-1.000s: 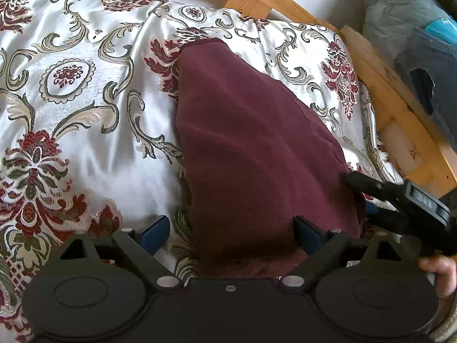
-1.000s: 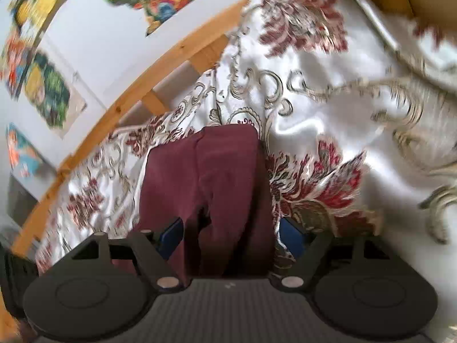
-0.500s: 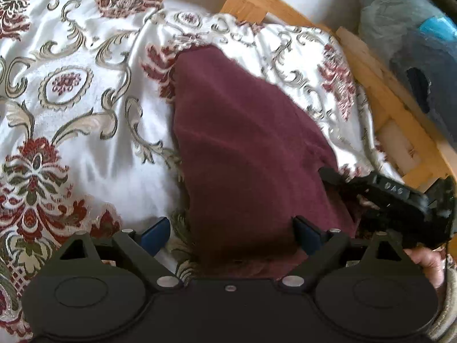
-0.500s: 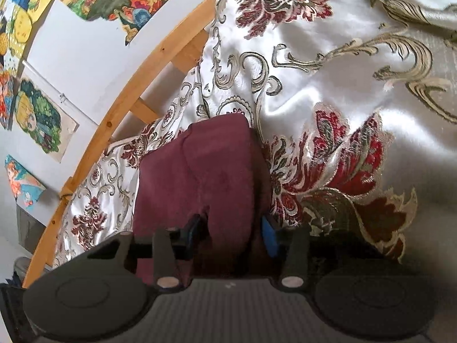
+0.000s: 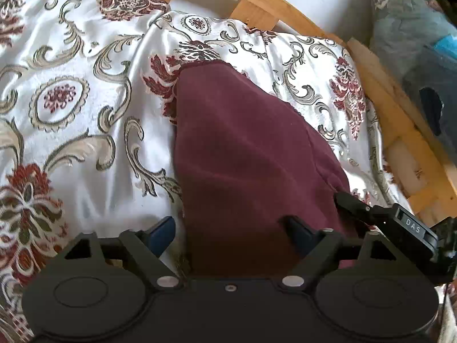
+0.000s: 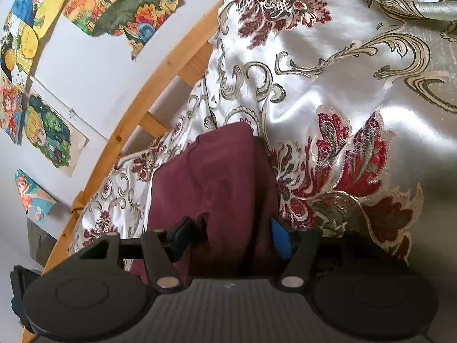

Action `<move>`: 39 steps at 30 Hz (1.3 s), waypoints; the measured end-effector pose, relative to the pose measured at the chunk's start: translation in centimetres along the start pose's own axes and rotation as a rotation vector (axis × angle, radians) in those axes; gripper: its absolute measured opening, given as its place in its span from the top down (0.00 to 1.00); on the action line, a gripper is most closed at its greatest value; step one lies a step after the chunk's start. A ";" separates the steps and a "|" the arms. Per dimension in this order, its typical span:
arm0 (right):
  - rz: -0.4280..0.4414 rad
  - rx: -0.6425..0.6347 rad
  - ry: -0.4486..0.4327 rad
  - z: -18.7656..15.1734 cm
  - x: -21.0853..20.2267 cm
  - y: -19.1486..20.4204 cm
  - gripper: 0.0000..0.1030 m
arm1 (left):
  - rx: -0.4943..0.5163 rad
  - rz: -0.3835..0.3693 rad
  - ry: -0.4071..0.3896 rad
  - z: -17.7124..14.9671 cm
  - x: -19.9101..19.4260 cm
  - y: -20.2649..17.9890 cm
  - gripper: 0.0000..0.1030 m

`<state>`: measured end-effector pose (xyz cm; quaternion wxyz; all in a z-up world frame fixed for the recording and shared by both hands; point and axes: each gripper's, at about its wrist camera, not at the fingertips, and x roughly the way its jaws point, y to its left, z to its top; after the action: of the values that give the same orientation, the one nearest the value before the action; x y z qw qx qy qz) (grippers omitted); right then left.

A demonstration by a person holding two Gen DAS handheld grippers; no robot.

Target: Fold small clothes

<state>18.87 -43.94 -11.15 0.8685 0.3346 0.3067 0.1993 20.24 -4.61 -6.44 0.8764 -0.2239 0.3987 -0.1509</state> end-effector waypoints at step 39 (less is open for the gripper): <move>-0.014 -0.027 -0.032 -0.7 0.8 0.6 0.47 | -0.120 -0.169 0.083 0.5 1.5 1.7 0.40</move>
<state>18.87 -42.72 -11.46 0.8791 0.3236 0.2927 0.1919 21.69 -3.67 -8.00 0.8284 -0.3024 0.4226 -0.2091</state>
